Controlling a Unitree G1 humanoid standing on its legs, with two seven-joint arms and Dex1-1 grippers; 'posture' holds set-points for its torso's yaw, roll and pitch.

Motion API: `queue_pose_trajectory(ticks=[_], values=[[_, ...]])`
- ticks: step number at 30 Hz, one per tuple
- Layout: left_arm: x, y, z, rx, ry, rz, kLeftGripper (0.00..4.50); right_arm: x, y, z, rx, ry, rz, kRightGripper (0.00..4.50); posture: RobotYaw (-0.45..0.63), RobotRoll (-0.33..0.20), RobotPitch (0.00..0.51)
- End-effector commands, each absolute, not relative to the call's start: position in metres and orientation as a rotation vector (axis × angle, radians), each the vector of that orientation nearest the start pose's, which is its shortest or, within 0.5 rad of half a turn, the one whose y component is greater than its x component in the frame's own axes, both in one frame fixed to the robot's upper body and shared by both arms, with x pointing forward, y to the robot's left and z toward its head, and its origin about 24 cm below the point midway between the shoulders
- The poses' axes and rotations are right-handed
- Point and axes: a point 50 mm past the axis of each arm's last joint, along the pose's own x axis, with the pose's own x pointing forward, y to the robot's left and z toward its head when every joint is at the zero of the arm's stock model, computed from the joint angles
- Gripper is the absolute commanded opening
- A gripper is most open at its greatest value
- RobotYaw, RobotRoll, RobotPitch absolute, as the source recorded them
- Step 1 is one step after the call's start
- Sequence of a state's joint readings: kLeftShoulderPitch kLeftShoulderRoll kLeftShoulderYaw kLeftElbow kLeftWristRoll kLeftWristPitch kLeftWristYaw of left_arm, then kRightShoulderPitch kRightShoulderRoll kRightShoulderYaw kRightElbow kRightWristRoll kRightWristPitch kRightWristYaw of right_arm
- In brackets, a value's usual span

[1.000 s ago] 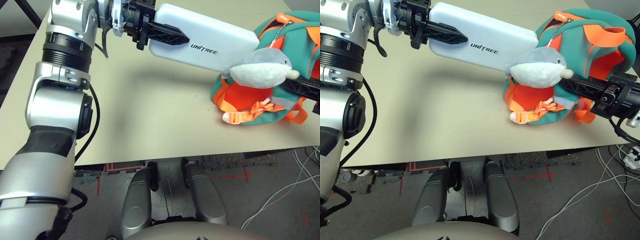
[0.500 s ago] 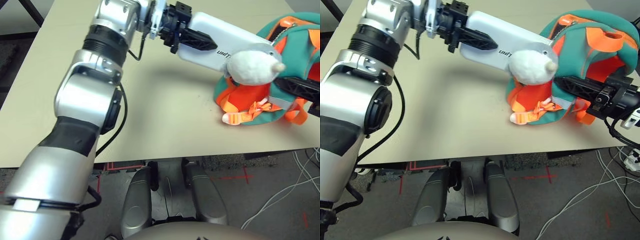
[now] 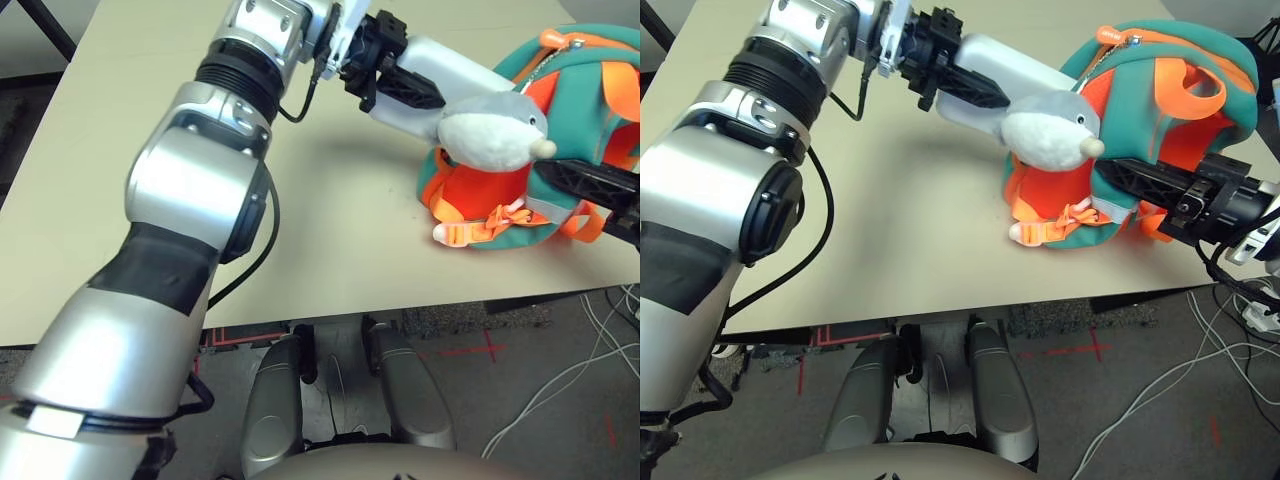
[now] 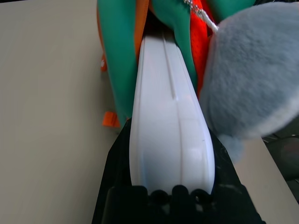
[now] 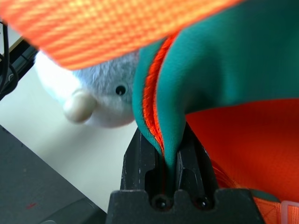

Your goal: Put the pencil case into the backpack and zip it.

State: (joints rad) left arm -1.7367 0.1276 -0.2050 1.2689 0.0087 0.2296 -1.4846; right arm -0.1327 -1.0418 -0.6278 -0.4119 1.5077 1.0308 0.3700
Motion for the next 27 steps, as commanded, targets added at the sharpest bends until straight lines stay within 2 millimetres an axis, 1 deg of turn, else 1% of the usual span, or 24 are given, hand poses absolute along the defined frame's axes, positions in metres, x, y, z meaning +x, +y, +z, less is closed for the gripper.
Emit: queue_pose_trajectory(ticks=[1, 5, 10, 11, 12, 13, 14, 18, 19, 20, 22, 23, 27], values=[[0.363, -0.002, 0.300, 0.595, 0.259, -1.622, 1.24, 0.208, -0.242, 0.247, 0.180, 0.176, 0.787, 0.12, -0.20, 0.000, 0.239], [0.365, -0.001, 0.304, 0.542, 0.211, -1.589, 1.24, 0.212, -0.241, 0.249, 0.174, 0.174, 0.794, 0.12, -0.18, 0.000, 0.236], [0.371, 0.027, 0.324, 0.452, 0.127, -1.528, 3.07, 0.219, -0.242, 0.255, 0.164, 0.180, 0.811, 0.12, -0.13, 0.000, 0.241], [0.372, 0.033, 0.328, 0.435, 0.107, -1.515, 3.52, 0.220, -0.242, 0.255, 0.163, 0.189, 0.816, 0.12, -0.12, 0.000, 0.242], [0.373, 0.039, 0.330, 0.422, 0.094, -1.505, 3.80, 0.220, -0.242, 0.256, 0.162, 0.197, 0.821, 0.12, -0.11, 0.000, 0.243], [0.374, 0.044, 0.331, 0.417, 0.086, -1.496, 4.29, 0.221, -0.242, 0.256, 0.160, 0.203, 0.825, 0.12, -0.11, 0.000, 0.243], [0.375, 0.051, 0.332, 0.414, 0.081, -1.486, 4.50, 0.223, -0.242, 0.257, 0.157, 0.206, 0.828, 0.12, -0.10, 0.000, 0.245], [0.378, 0.074, 0.334, 0.393, 0.077, -1.438, 4.50, 0.228, -0.243, 0.260, 0.152, 0.213, 0.841, 0.12, -0.07, 0.000, 0.251], [0.379, 0.078, 0.334, 0.388, 0.076, -1.424, 3.99, 0.229, -0.243, 0.260, 0.150, 0.216, 0.845, 0.12, -0.07, 0.000, 0.251], [0.379, 0.082, 0.335, 0.381, 0.075, -1.411, 3.78, 0.230, -0.243, 0.260, 0.149, 0.218, 0.847, 0.12, -0.06, 0.000, 0.251], [0.380, 0.086, 0.335, 0.376, 0.081, -1.399, 3.03, 0.232, -0.243, 0.260, 0.148, 0.221, 0.850, 0.12, -0.06, 0.000, 0.251], [0.380, 0.086, 0.334, 0.375, 0.086, -1.400, 2.68, 0.232, -0.243, 0.260, 0.147, 0.221, 0.851, 0.12, -0.06, 0.000, 0.251], [0.379, 0.083, 0.330, 0.365, 0.098, -1.413, 1.05, 0.235, -0.242, 0.260, 0.144, 0.224, 0.854, 0.12, -0.06, 0.000, 0.252]])
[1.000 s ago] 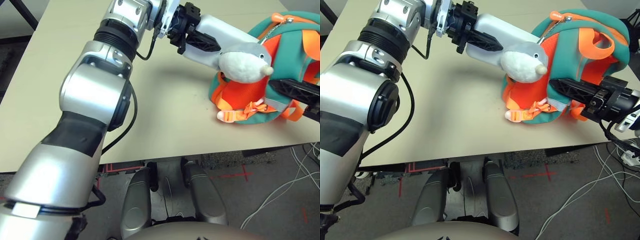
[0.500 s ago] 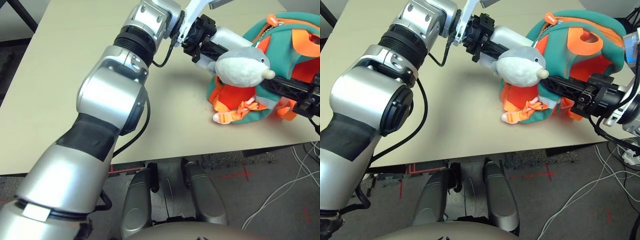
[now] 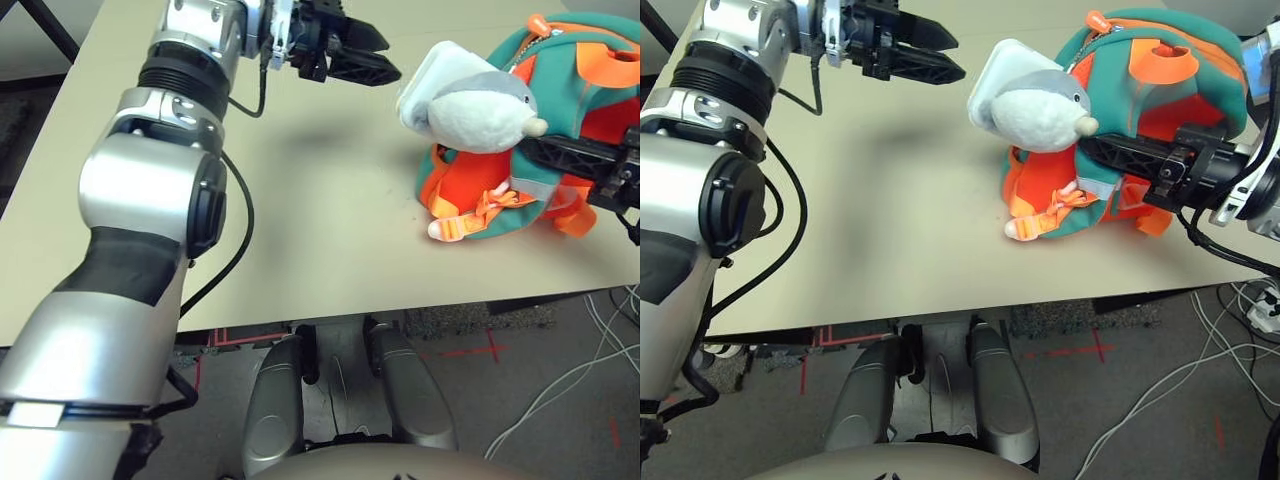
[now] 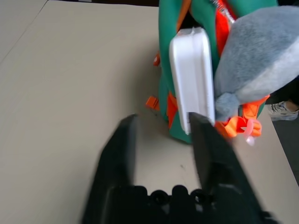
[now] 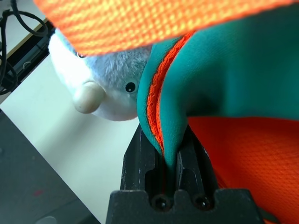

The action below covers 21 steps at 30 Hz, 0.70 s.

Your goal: Put the pencil case into the backpack and zip it.

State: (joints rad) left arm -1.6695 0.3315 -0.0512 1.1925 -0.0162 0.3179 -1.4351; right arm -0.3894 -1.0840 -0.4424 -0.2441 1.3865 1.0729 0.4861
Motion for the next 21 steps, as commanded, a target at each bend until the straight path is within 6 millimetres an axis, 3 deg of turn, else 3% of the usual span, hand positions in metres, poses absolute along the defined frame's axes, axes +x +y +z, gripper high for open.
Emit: queue_pose_trajectory(ticks=[1, 3, 21], values=[[0.379, 0.081, 0.330, 0.361, 0.099, -1.416, 0.64, 0.235, -0.242, 0.259, 0.144, 0.225, 0.854, 0.12, -0.07, 0.000, 0.252], [0.379, 0.078, 0.329, 0.357, 0.102, -1.425, 0.00, 0.234, -0.242, 0.259, 0.145, 0.225, 0.852, 0.12, -0.07, 0.000, 0.252], [0.377, 0.060, 0.320, 0.355, 0.141, -1.486, 0.00, 0.227, -0.246, 0.253, 0.153, 0.213, 0.805, 0.12, -0.12, 0.000, 0.249]])
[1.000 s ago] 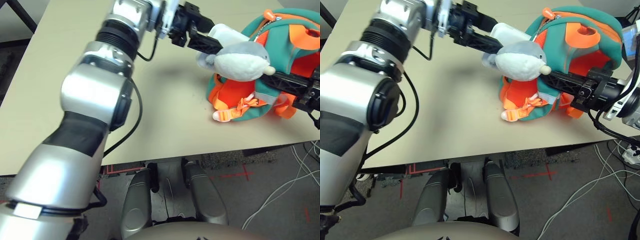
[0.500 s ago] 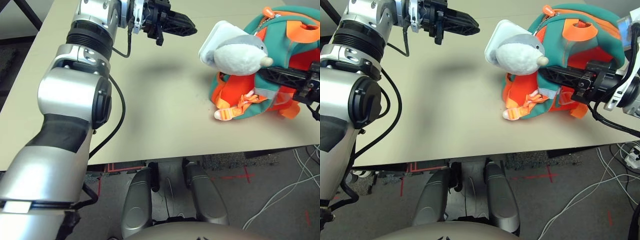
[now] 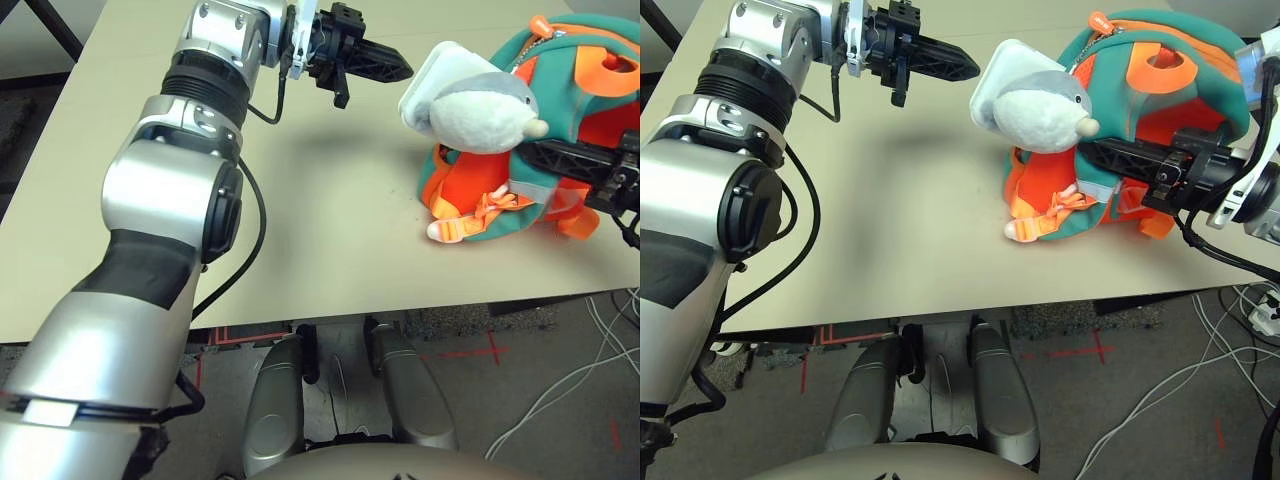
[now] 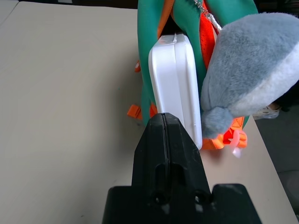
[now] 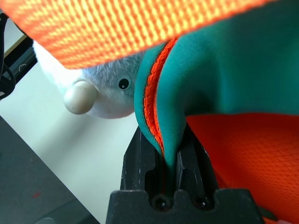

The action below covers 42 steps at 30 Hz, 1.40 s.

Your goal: Put the pencil case into the backpack and zip it.

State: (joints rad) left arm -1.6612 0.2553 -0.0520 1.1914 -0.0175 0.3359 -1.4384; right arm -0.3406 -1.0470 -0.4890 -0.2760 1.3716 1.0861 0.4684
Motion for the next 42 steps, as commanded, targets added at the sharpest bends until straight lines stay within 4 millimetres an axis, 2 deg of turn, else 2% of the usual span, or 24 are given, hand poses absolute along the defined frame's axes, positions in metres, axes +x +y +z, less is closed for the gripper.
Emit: queue_pose_trajectory(ticks=[1, 12, 18, 28, 33, 37, 42], values=[[0.377, 0.059, 0.320, 0.353, 0.143, -1.486, 0.00, 0.227, -0.246, 0.253, 0.153, 0.214, 0.805, 0.12, -0.12, 0.000, 0.249], [0.377, 0.057, 0.318, 0.345, 0.150, -1.497, 0.00, 0.229, -0.245, 0.252, 0.153, 0.215, 0.808, 0.12, -0.12, 0.000, 0.252], [0.376, 0.046, 0.312, 0.337, 0.155, -1.518, 0.00, 0.229, -0.245, 0.252, 0.154, 0.216, 0.812, 0.12, -0.13, 0.000, 0.259], [0.372, 0.004, 0.296, 0.278, 0.140, -1.527, 0.00, 0.228, -0.242, 0.248, 0.165, 0.217, 0.819, 0.12, -0.16, 0.000, 0.268], [0.370, -0.010, 0.288, 0.285, 0.140, -1.538, 0.00, 0.230, -0.240, 0.248, 0.166, 0.214, 0.820, 0.12, -0.17, 0.000, 0.264], [0.370, -0.011, 0.286, 0.295, 0.135, -1.538, 0.00, 0.231, -0.240, 0.247, 0.166, 0.214, 0.818, 0.12, -0.16, 0.000, 0.257], [0.374, 0.012, 0.310, 0.297, 0.036, -1.495, 0.00, 0.235, -0.241, 0.248, 0.155, 0.216, 0.809, 0.12, -0.13, 0.000, 0.249]])
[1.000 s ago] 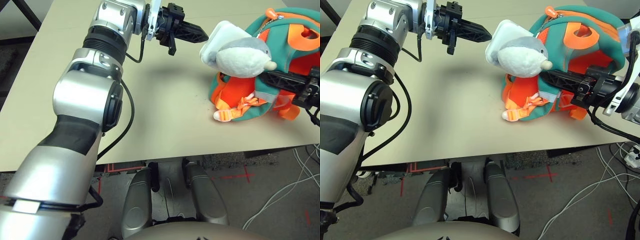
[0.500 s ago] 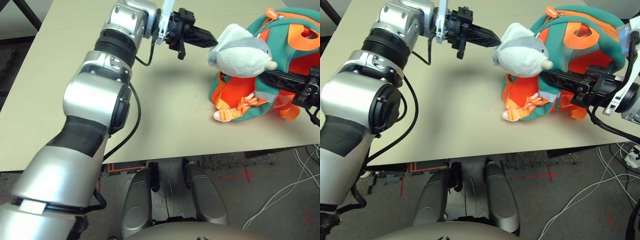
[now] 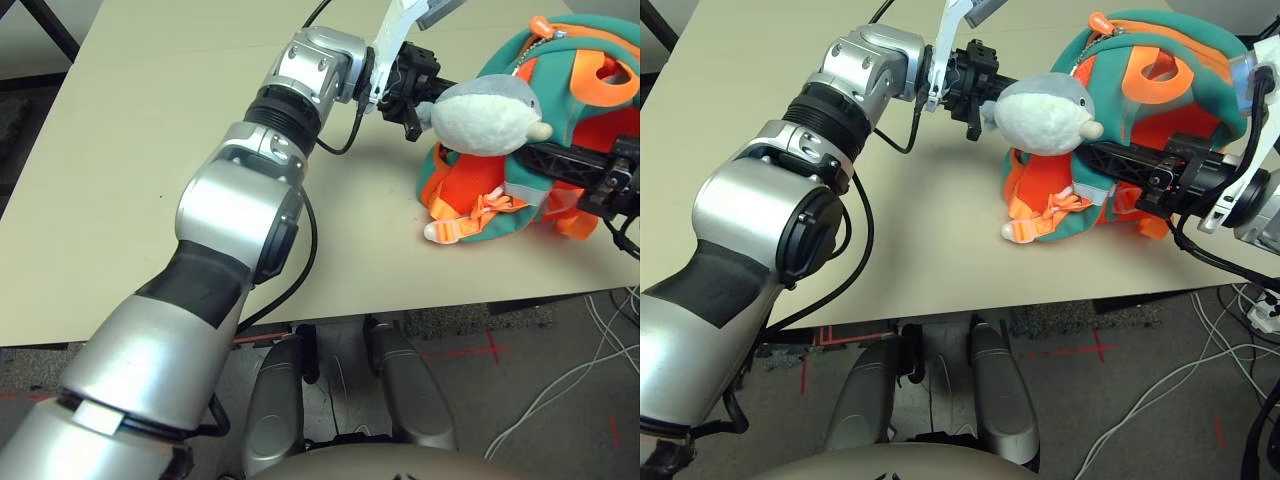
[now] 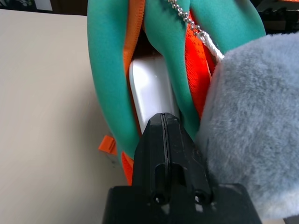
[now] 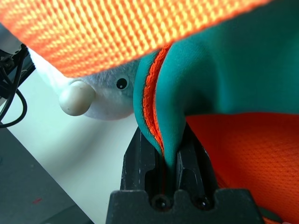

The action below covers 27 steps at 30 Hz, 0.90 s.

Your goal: Put the pencil case into the backpack and zip it.

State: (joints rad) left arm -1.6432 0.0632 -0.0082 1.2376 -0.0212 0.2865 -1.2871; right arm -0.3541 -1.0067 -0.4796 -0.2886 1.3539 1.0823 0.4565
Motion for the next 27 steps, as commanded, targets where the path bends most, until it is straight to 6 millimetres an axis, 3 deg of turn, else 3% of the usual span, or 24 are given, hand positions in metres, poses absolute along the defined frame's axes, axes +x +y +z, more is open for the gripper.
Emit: queue_pose_trajectory(ticks=[1, 4, 8, 14, 19, 27], values=[[0.375, 0.020, 0.318, 0.312, 0.009, -1.484, 0.00, 0.236, -0.241, 0.248, 0.153, 0.216, 0.807, 0.12, -0.12, 0.000, 0.249], [0.376, 0.042, 0.333, 0.404, -0.058, -1.459, 0.65, 0.239, -0.242, 0.248, 0.149, 0.219, 0.804, 0.12, -0.09, 0.000, 0.245], [0.370, 0.068, 0.339, 0.598, -0.081, -1.504, 2.16, 0.243, -0.242, 0.247, 0.149, 0.223, 0.807, 0.12, -0.06, 0.000, 0.243], [0.355, 0.061, 0.341, 0.707, -0.109, -1.625, 4.43, 0.248, -0.240, 0.247, 0.147, 0.225, 0.818, 0.12, -0.05, 0.000, 0.240], [0.348, 0.033, 0.335, 0.737, -0.145, -1.680, 4.50, 0.249, -0.238, 0.248, 0.143, 0.219, 0.824, 0.12, -0.07, 0.000, 0.238], [0.347, 0.004, 0.317, 0.675, -0.114, -1.723, 4.50, 0.245, -0.238, 0.247, 0.145, 0.211, 0.816, 0.12, -0.11, 0.000, 0.238]])
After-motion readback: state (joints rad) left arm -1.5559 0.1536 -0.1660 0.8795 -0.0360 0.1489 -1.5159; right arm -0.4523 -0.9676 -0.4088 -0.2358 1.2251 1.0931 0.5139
